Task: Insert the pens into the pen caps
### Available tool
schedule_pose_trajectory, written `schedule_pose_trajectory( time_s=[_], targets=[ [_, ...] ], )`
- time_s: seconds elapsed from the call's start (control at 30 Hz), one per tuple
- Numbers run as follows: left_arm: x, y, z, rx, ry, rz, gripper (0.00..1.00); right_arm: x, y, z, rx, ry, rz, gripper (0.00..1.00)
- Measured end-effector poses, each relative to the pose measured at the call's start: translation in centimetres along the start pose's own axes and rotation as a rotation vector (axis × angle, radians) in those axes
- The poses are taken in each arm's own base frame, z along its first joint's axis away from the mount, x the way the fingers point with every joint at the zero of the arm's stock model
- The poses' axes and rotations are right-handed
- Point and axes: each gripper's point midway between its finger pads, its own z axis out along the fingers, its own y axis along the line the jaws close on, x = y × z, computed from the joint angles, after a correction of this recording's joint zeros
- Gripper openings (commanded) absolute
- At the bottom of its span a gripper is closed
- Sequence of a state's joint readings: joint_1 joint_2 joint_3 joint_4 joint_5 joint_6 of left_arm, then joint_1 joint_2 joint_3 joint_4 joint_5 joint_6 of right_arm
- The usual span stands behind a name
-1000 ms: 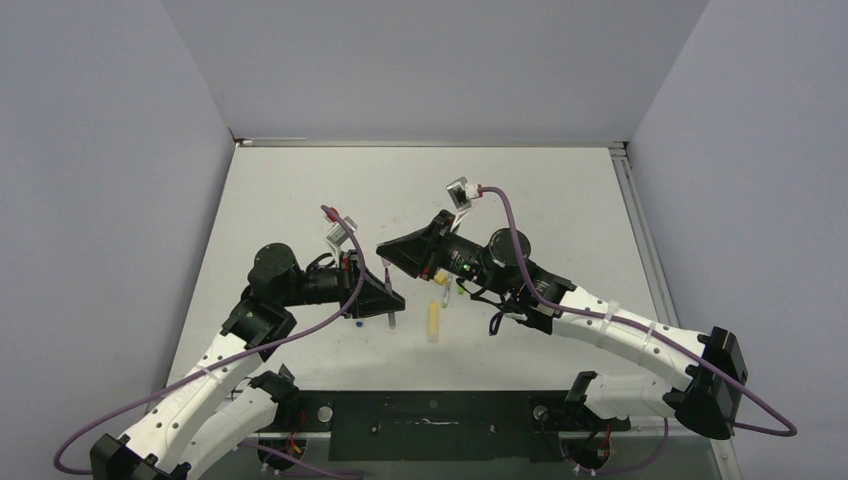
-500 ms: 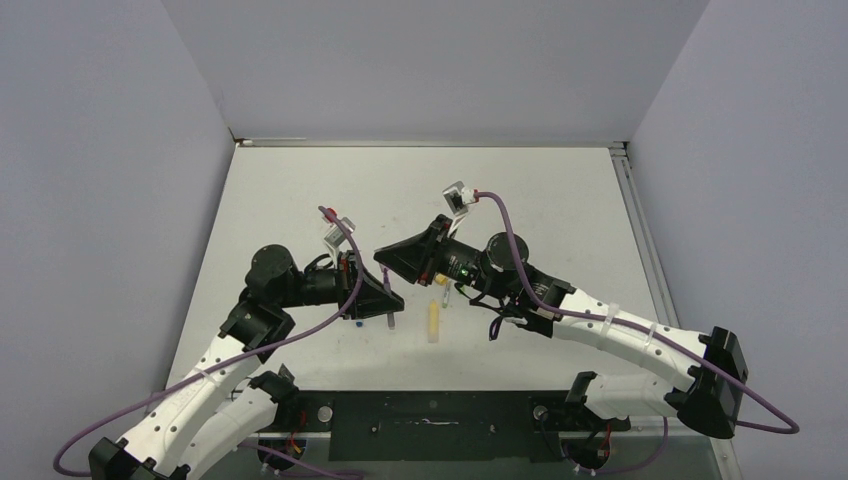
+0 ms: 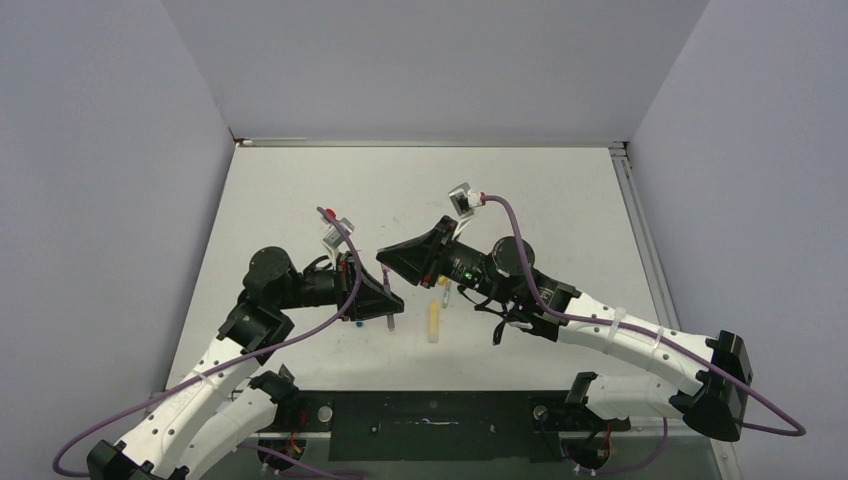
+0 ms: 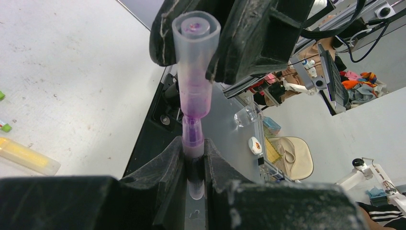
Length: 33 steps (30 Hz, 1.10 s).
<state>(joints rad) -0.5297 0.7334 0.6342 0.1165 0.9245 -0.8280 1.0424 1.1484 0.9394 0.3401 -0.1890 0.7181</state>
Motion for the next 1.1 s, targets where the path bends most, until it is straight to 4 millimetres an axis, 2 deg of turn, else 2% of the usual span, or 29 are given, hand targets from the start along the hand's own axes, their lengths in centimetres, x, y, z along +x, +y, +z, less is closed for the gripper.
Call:
schedule_pose_trajectory(
  time_s=[0.9,1.0,1.1],
  targets=[
    [0.2,-0.3,0.0,0.01,0.01,-0.029,0.0,0.3,0.3,-0.2,0.071,-0.045,-0.063,0.05],
    [-0.2,-0.5,0.1,0.012,-0.004,-0.015,0.0,1.2,0.2,-0.5,0.082,-0.017,-0.067,0.05],
    [-0.3,-0.5,0.1,0.011,-0.006,-0.015,0.0,1.2,0.2,-0.5,0.083,-0.02,-0.067,0.05]
  ],
)
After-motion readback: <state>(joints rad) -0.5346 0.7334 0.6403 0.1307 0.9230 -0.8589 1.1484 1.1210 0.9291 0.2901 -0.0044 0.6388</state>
